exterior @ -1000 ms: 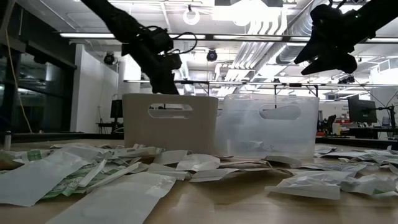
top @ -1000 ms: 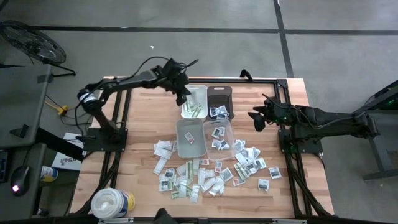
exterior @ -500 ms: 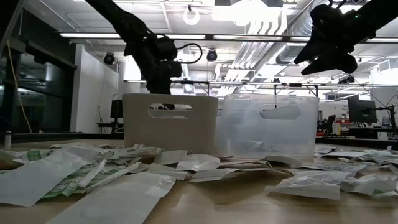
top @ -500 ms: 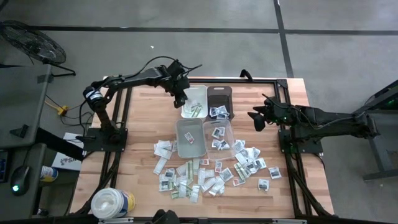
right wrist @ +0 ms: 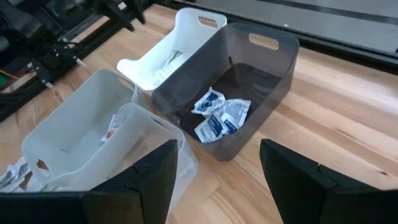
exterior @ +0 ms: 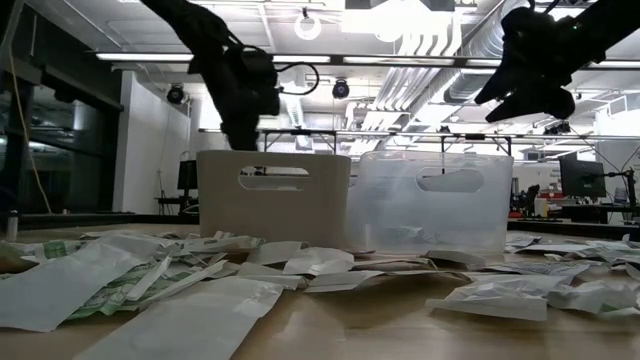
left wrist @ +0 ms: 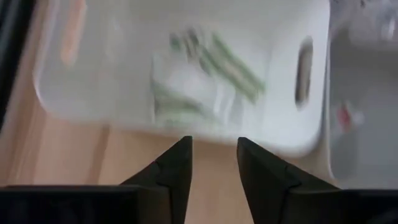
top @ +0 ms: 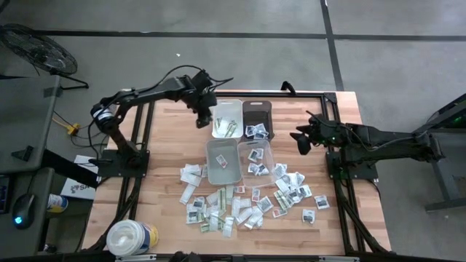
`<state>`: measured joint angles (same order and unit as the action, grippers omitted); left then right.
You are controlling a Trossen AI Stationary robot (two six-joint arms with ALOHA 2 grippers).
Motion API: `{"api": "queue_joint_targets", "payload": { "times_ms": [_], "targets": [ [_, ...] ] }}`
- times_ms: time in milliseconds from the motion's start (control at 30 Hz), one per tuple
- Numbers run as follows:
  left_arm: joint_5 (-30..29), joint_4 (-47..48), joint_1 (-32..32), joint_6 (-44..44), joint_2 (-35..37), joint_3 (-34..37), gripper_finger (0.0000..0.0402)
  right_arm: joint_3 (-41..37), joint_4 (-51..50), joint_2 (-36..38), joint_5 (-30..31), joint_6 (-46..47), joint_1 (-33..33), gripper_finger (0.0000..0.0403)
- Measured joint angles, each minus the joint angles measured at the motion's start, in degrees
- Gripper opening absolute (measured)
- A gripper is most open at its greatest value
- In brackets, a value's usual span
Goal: Pick & Place First Aid Supplies
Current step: Put the green bandage pack into the white bin
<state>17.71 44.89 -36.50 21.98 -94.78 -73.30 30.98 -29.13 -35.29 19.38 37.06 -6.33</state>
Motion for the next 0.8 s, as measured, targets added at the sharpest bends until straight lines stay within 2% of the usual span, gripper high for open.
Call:
{"api": "queue_joint_targets", "payload": {
  "times_ms": [233, 400, 600, 800],
  "targets": [
    [-10.96, 14.34, 3.26, 2.25, 4.73, 0.17, 0.0117, 0.00, -1.37, -0.02, -0.82, 0.00, -0.01, 0.0222],
    [-12.23, 16.97, 5.53, 0.54, 9.39, 3.30, 0.0117, 0.00, -1.87, -0.02, -0.99, 0.00, -0.02, 0.0222],
    [-12.38, 17.07, 7.82, -8.82, 17.30, 10.85, 0.0117, 0.00, -1.91, -0.02, -1.82, -0.30, -0.01, 0.0222],
    [-13.28, 16.37, 13.22, -21.75, 26.74, 20.75, 0.0117, 0.00, -1.91, -0.02, -1.96, -1.40, 0.00, 0.0222]
  ]
}}
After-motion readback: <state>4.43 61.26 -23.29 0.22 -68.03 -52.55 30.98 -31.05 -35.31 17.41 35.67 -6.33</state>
